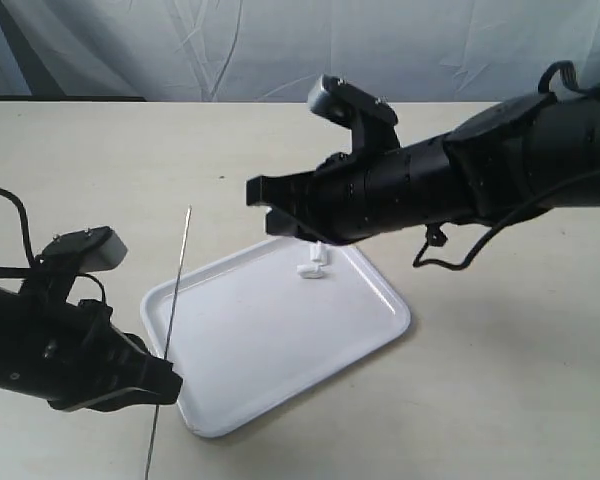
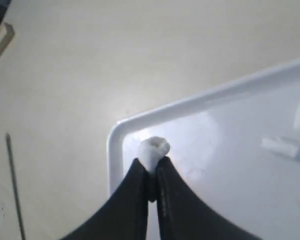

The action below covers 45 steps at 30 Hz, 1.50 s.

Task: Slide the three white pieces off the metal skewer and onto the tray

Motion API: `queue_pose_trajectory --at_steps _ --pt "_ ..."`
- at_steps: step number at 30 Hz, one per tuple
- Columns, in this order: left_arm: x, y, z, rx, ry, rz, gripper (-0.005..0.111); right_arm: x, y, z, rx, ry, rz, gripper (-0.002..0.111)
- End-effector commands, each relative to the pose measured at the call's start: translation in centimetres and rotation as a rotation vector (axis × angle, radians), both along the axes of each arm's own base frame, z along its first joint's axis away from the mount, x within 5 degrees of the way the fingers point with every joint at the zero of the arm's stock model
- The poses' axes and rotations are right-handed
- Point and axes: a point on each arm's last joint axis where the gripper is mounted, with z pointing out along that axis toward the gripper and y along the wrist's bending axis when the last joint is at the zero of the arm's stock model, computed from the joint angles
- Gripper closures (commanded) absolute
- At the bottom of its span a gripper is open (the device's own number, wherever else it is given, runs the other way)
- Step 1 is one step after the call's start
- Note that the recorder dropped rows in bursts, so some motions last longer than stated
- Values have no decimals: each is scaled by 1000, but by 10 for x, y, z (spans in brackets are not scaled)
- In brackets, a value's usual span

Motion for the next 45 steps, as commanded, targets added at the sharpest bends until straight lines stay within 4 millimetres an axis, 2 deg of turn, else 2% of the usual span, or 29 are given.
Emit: queue_pose_trajectory --at_steps 1,7,12,15,16,19,21,24,26,32,39,41,44,45 --pt "8 5 -7 74 -14 54 107 -8 -1 -24 -26 92 31 109" --pt "28 -10 -21 105 146 -66 107 -9 3 -46 -24 187 51 109" --pt "54 -26 -24 98 233 -120 107 -9 4 -51 -29 201 51 108" --pt "70 -35 -18 88 262 -143 107 -7 3 -52 -41 192 36 92" --pt "75 -37 -16 97 272 -157 107 -7 2 -52 -47 186 27 83" --pt "85 -37 -15 172 317 -182 107 -6 2 -52 -54 179 17 67" --pt "91 -33 -18 251 334 -187 107 -6 2 -52 -52 181 20 61" --pt "96 -31 -27 315 371 -179 107 -6 2 -50 -46 181 25 61" --pt "98 -35 -33 292 402 -187 107 -7 2 -44 -36 167 26 61" --pt "101 -40 -49 263 461 -210 107 -11 -3 -8 -9 46 54 61" --pt "109 -44 -49 266 481 -288 107 -20 -8 24 26 -44 100 61" --pt "115 -44 -49 287 467 -304 103 -27 -6 30 62 -24 157 61" --pt "123 -44 -58 293 470 -280 83 -35 -6 41 83 -37 221 61" --pt "124 -44 -60 294 461 -274 79 -36 -7 43 81 -50 225 61"
